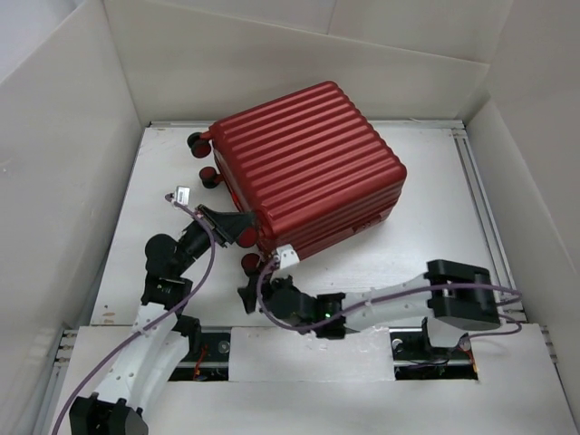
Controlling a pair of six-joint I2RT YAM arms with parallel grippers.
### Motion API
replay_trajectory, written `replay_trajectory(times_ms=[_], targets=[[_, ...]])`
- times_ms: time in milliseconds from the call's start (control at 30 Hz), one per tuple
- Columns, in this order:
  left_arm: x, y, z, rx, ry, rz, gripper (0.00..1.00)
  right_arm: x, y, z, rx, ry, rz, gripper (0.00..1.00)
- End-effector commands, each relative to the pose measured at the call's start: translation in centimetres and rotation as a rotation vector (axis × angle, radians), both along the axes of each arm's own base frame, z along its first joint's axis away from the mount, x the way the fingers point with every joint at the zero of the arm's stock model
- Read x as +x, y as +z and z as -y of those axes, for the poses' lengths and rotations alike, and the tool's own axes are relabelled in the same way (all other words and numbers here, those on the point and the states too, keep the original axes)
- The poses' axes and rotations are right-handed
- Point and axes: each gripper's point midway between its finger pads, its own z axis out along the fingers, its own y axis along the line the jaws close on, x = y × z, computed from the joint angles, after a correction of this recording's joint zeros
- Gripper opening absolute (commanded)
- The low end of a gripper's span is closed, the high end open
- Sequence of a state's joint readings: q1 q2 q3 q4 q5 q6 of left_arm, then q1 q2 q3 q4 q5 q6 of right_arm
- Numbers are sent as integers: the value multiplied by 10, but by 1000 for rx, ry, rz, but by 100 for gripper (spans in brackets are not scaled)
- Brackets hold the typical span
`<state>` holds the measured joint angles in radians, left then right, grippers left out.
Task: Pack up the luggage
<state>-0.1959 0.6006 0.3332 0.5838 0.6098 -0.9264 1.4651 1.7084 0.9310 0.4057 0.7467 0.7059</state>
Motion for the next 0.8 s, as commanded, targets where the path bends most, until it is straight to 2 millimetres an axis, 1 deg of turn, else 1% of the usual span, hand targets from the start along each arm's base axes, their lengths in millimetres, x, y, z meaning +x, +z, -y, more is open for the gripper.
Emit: replay_trajectory(times_ms=[0, 33, 67, 100, 133, 167, 200, 233, 267, 300, 333, 367, 400, 433, 467, 500, 533, 567, 600, 633, 667, 700, 733, 767], targets=[[-19, 37, 12, -43, -107, 119, 0, -29, 31, 17, 144, 52, -77, 77], [-18, 42, 11, -47, -96, 129, 2, -30, 17, 32, 108, 40, -103, 77], [-15, 48, 10, -45, -82, 144, 9, -32, 13, 43, 93, 32, -120, 77], [-9, 42, 8, -27, -55, 96, 27, -31, 23, 56, 130, 9, -142, 77], [7, 42, 0, 13, 36, 104, 38, -35, 12, 73, 76, -5, -156, 79], [14, 45, -6, 34, 85, 102, 50, -33, 2, 91, 48, -34, -158, 79], [19, 61, -12, 42, 135, 123, 61, -31, 17, 104, 88, -48, -155, 79], [37, 51, -26, 89, 245, 72, 75, -30, 12, 119, 54, -69, -153, 79], [42, 57, -34, 99, 298, 72, 78, -24, 17, 133, 52, -109, -129, 79], [54, 59, -45, 100, 378, 40, 81, -17, 26, 154, 50, -142, -118, 79], [59, 60, -50, 101, 397, 38, 83, -15, 39, 158, 94, -152, -111, 80], [69, 55, -63, 105, 475, 9, 85, -4, 36, 177, 53, -201, -105, 80], [74, 53, -70, 65, 512, -30, 88, 4, 45, 188, 61, -233, -93, 81], [81, 53, -77, 40, 544, -42, 90, 11, 65, 200, 104, -254, -80, 82], [95, 48, -90, 24, 608, -66, 90, 27, 70, 219, 63, -308, -49, 82], [103, 44, -96, 22, 641, -90, 92, 32, 82, 224, 76, -304, -44, 82], [111, 52, -100, -8, 658, -102, 92, 38, 89, 234, 77, -322, -31, 82], [129, 38, -111, 5, 687, -157, 92, 43, 97, 247, 81, -346, -7, 83], [136, 38, -109, 12, 662, -168, 92, 56, 104, 263, 91, -402, 3, 83], [145, 48, -112, -11, 661, -171, 92, 60, 104, 271, 84, -411, 3, 86], [153, 46, -114, -17, 659, -190, 92, 64, 109, 280, 101, -429, 9, 88], [168, 31, -121, -15, 671, -237, 92, 77, 108, 296, 79, -488, 16, 90], [175, 28, -122, -11, 671, -250, 92, 80, 111, 297, 95, -465, 14, 92], [185, 36, -128, -15, 679, -242, 92, 85, 113, 301, 96, -470, 18, 95]])
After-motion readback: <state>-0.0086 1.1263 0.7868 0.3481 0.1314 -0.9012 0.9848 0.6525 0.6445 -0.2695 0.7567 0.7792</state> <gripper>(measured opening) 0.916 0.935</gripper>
